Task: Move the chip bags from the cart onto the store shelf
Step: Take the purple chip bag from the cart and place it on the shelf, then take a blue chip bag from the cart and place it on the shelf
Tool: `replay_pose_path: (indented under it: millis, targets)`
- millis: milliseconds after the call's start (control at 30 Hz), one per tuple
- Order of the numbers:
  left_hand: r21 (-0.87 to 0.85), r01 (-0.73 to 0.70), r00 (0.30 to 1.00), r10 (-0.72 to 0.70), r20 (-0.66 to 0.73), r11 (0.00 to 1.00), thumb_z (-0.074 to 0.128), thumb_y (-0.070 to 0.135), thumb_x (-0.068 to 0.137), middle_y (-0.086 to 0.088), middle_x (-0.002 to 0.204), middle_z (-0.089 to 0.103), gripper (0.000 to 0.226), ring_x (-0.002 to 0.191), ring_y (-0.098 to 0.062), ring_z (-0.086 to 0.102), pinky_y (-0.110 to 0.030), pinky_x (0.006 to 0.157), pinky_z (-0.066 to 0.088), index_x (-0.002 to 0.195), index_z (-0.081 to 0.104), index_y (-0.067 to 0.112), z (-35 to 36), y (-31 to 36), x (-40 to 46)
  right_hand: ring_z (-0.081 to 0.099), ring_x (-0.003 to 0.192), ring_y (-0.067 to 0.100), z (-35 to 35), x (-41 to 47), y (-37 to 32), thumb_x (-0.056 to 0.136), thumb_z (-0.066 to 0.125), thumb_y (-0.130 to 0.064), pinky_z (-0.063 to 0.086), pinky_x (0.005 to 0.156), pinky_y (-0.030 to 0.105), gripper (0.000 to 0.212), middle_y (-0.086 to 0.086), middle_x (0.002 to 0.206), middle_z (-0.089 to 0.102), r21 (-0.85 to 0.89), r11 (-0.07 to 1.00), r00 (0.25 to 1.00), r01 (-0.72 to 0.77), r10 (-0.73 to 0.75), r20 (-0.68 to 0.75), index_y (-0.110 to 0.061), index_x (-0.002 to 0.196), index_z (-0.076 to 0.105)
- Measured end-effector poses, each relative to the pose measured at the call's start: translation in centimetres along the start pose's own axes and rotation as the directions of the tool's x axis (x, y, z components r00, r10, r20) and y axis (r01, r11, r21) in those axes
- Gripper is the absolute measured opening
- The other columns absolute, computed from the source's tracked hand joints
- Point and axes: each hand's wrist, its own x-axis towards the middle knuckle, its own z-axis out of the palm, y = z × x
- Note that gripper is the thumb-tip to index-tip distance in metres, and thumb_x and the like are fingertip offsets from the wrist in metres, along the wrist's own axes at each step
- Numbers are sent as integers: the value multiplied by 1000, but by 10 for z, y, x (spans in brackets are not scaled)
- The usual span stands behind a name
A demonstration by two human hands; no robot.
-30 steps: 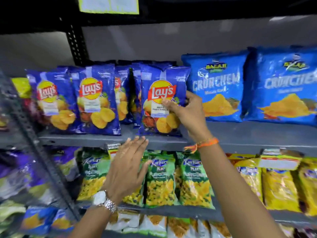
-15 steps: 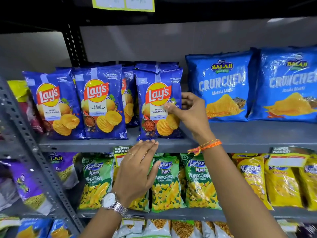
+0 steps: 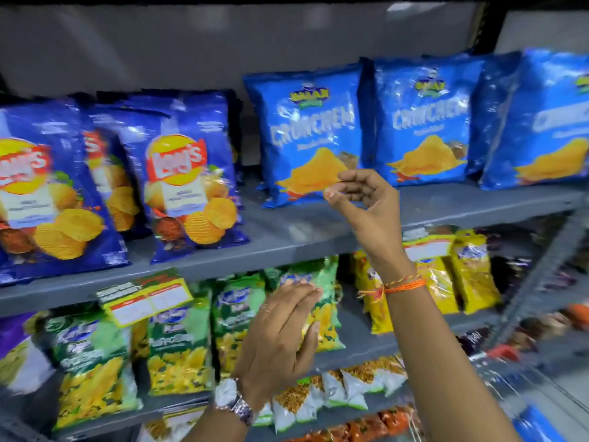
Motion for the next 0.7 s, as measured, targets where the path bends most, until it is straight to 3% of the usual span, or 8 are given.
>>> replay_pose_path:
  millis: [67, 233, 367, 533, 600, 700]
  targets:
    - [-67, -16, 996, 22, 92, 998, 53, 22, 99, -5, 136, 63, 39, 132, -17, 54, -32, 121, 36, 134, 62, 8, 30, 15, -1, 65, 72, 3, -29, -13, 10, 83, 80, -3, 55, 74, 19, 23, 7, 85, 72, -21, 999, 998, -37, 36, -48, -9, 100, 65]
    - [-226, -6, 952, 75, 298, 974, 53, 25, 95, -12, 125, 71, 39, 122, -26, 64, -39, 106, 49, 123, 70, 3, 131, 69, -16, 62, 68, 11, -144, -61, 39, 82, 80, -3, 53, 66, 23, 22, -2, 76, 69, -111, 984, 932, -138, 91, -351, -20, 82, 66]
    - [-356, 2, 848, 187, 495, 934, 64, 19, 89, -15, 123, 72, 37, 115, -31, 70, -40, 101, 53, 121, 71, 1, 213, 128, -51, 62, 60, -2, -254, -123, 76, 79, 80, -7, 51, 60, 12, 19, -13, 64, 71, -102, 959, 786, -266, 154, -599, -21, 78, 66]
    - [-472, 129, 733, 237, 638, 872, 51, 26, 96, -10, 126, 68, 39, 119, -24, 61, -34, 105, 49, 125, 67, 6, 283, 184, -87, 66, 66, 13, -358, -215, 138, 81, 79, -5, 54, 65, 19, 21, -3, 68, 71, -73, 857, 646, -510, 326, -690, -22, 75, 68]
    - [-479, 167, 680, 251, 689, 862, 51, 28, 97, -10, 126, 68, 38, 118, -27, 64, -35, 105, 48, 124, 67, 6, 308, 202, -98, 64, 65, 15, -391, -254, 172, 82, 77, 2, 53, 64, 21, 26, 6, 69, 67, -35, 778, 540, -628, 403, -739, -19, 75, 64]
    - [-426, 164, 615, 246, 749, 890, 46, 30, 97, -16, 127, 69, 45, 121, -34, 65, -38, 114, 35, 125, 68, 3, 339, 212, -117, 61, 57, 0, -423, -309, 223, 81, 73, 14, 50, 63, 15, 25, 6, 70, 60, 56, 658, 373, -751, 493, -786, -7, 79, 60]
